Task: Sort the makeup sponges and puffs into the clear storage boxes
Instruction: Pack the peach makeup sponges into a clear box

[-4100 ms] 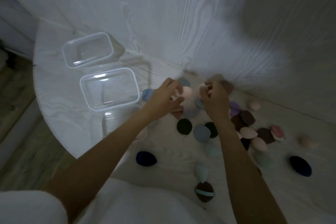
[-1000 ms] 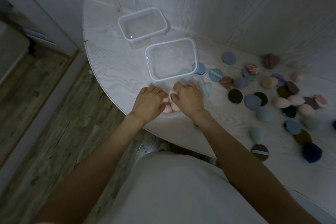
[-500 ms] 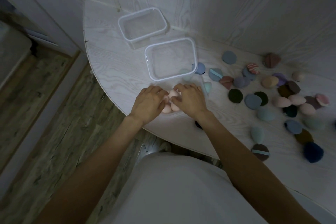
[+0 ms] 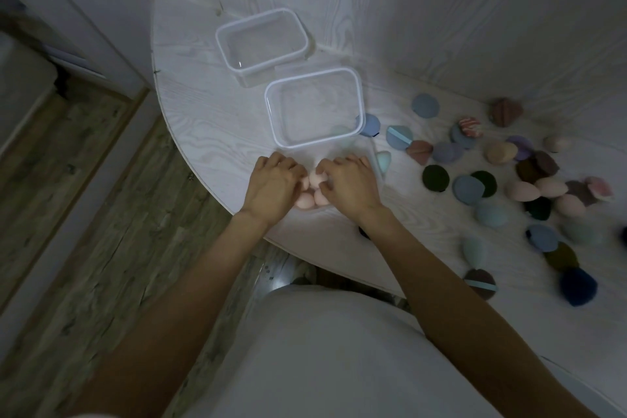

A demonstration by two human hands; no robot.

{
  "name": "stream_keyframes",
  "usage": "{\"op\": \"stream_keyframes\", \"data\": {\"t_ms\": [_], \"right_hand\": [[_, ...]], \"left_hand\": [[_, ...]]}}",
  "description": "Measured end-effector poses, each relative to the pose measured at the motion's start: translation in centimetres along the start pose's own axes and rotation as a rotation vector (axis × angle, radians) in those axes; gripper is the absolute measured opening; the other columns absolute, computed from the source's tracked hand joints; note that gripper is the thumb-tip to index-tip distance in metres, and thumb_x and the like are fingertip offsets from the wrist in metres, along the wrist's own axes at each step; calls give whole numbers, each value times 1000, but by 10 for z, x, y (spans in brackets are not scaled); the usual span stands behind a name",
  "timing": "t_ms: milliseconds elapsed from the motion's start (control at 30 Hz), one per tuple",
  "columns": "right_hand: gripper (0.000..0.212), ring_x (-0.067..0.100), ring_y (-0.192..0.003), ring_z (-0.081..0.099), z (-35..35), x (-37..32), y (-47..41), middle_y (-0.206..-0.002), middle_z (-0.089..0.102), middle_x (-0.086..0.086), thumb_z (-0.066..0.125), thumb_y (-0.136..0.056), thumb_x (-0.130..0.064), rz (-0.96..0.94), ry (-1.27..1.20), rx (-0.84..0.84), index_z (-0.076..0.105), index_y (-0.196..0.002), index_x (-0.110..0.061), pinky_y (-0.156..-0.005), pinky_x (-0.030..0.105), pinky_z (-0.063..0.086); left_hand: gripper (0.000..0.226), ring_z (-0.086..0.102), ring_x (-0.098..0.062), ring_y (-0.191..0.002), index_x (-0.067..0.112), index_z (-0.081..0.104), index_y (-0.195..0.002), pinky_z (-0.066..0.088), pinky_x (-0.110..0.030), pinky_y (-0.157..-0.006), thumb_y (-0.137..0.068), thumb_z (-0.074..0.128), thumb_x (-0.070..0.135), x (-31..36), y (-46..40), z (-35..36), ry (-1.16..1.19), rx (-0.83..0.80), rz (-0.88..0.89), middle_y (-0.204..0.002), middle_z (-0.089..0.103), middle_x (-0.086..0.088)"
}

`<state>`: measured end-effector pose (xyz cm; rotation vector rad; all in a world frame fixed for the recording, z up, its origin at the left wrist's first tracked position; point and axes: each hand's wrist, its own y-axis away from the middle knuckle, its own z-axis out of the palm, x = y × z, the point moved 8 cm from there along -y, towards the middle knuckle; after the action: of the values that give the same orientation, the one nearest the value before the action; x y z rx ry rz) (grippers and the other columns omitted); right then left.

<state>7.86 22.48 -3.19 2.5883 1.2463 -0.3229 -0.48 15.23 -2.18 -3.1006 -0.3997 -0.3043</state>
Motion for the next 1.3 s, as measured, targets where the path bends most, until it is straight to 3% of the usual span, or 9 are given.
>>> {"op": "stream_keyframes", "data": {"t_ms": [333, 633, 867, 1033, 1133, 1200, 1300], "right_hand": [[33, 26, -98, 53, -6, 2, -2, -100, 67, 7, 61, -80, -31, 26, -24, 41, 61, -110, -17, -85, 35, 35], [31, 28, -98, 52, -9, 7, 2, -106, 64, 10, 60, -82, -26, 6, -81, 50, 60, -111, -14, -88, 36, 37], [33, 28, -99, 52, -15, 12, 7, -107, 63, 10, 59, -84, -22, -31, -106, 30, 58, -117, -14, -85, 36, 38], [37, 27, -103, 52, -20, 11, 8, -112, 62, 8, 58, -87, -20, -55, -124, 36, 56, -123, -15, -87, 35, 37], [33, 27, -100, 54, -32, 10, 16, -109, 64, 8, 58, -86, -19, -72, -124, 78, 59, -119, -15, -85, 37, 40], [28, 27, -91, 59, -54, 21, 34, -100, 68, 8, 59, -83, -15, -70, -127, 197, 64, -110, -13, -77, 37, 44], [20, 25, -74, 62, -83, 62, 79, -85, 69, 7, 56, -83, -18, -9, -101, 349, 68, -97, -10, -65, 35, 50]], "left_hand": [[23, 57, -30, -91, 13, 67, -103, 42, -37, -74, -81, 62, 18, 2, 4, -6, 99, 22, 11, -97, 68, -7], [42, 60, -27, -89, 14, 67, -102, 44, -36, -76, -82, 36, 35, 7, 7, -18, 195, 105, -100, -95, 69, -4], [30, 58, -28, -93, 14, 65, -107, 43, -37, -78, -84, 49, 24, 1, 8, -13, 213, 121, -151, -101, 68, -4], [35, 56, -28, -95, 15, 64, -112, 42, -35, -80, -83, 47, 26, -3, 7, -11, 219, 106, -161, -108, 66, -5], [32, 57, -26, -97, 16, 63, -114, 41, -32, -81, -86, 49, 25, 6, 6, -18, 264, 135, -110, -110, 65, -3], [30, 58, -21, -95, 16, 63, -112, 41, -27, -79, -88, 49, 27, 29, 1, -31, 333, 195, -25, -108, 67, 0], [28, 59, -13, -82, 13, 68, -103, 40, -19, -72, -85, 53, 29, 84, -11, -60, 427, 405, 129, -91, 69, 1]]}}
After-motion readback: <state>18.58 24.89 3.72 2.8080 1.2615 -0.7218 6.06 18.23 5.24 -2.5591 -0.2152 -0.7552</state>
